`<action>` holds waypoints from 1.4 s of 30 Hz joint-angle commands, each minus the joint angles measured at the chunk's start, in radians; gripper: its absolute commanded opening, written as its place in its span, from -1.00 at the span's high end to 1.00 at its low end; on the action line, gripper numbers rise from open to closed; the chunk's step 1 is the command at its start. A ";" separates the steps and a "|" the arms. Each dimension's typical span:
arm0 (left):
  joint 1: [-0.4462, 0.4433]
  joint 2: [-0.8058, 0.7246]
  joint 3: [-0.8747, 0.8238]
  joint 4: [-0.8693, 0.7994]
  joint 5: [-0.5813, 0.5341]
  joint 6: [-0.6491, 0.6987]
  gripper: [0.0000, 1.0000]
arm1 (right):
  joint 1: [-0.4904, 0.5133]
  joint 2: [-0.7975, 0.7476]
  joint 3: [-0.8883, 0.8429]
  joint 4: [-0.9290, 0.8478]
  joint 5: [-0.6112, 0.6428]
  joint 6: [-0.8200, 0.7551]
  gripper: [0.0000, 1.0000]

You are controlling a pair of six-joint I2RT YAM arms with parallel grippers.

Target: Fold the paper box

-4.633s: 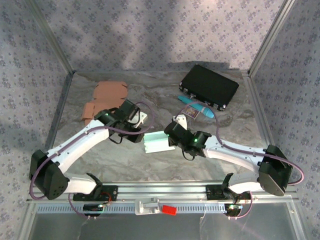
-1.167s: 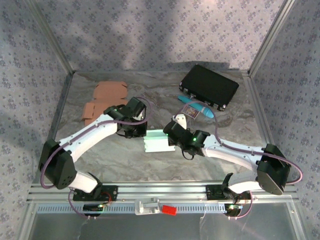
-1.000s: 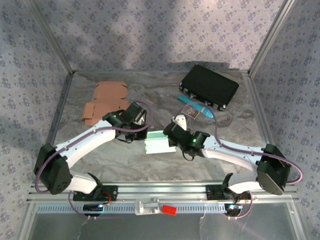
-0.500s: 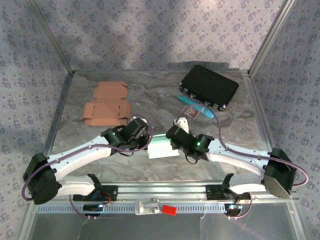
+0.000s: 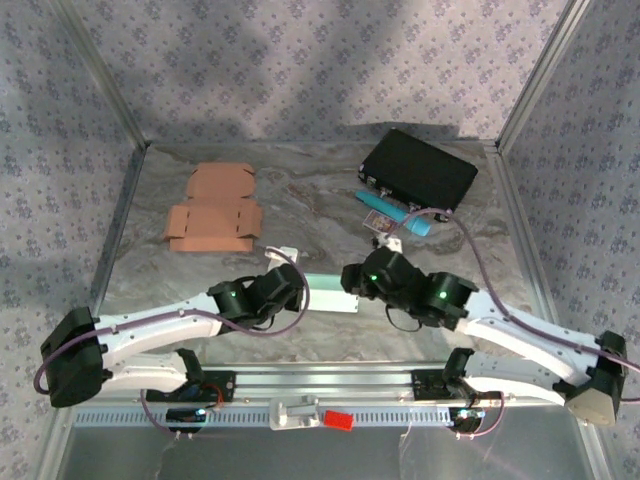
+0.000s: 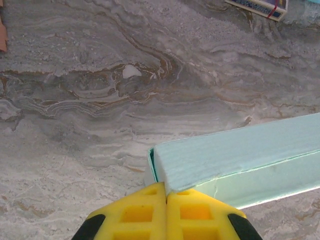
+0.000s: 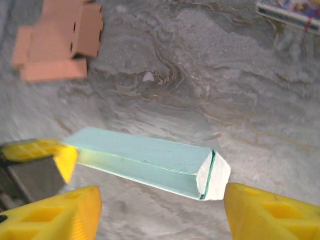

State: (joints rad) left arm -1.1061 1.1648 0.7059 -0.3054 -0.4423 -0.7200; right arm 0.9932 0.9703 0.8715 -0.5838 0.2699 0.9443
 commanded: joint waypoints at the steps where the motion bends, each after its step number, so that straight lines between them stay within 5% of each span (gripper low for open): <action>1: -0.027 -0.016 -0.019 0.055 -0.085 -0.026 1.00 | -0.088 -0.065 -0.005 -0.065 -0.102 0.281 -0.38; 5: -0.056 -0.004 -0.021 0.052 -0.112 -0.040 1.00 | -0.198 -0.115 -0.088 0.030 -0.220 0.532 -0.38; 12: -0.078 -0.001 -0.031 0.042 -0.130 -0.063 1.00 | -0.319 -0.140 -0.210 0.156 -0.383 0.718 -0.40; 27: -0.098 0.004 -0.026 0.006 -0.129 -0.088 1.00 | -0.325 0.019 -0.240 0.282 -0.539 0.732 -0.37; 42: -0.120 0.027 -0.013 -0.025 -0.151 -0.131 0.98 | -0.285 0.021 -0.300 0.277 -0.549 0.714 0.05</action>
State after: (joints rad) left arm -1.2106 1.1809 0.6815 -0.2916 -0.5900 -0.8219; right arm 0.6941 0.9928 0.5987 -0.2905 -0.2699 1.6600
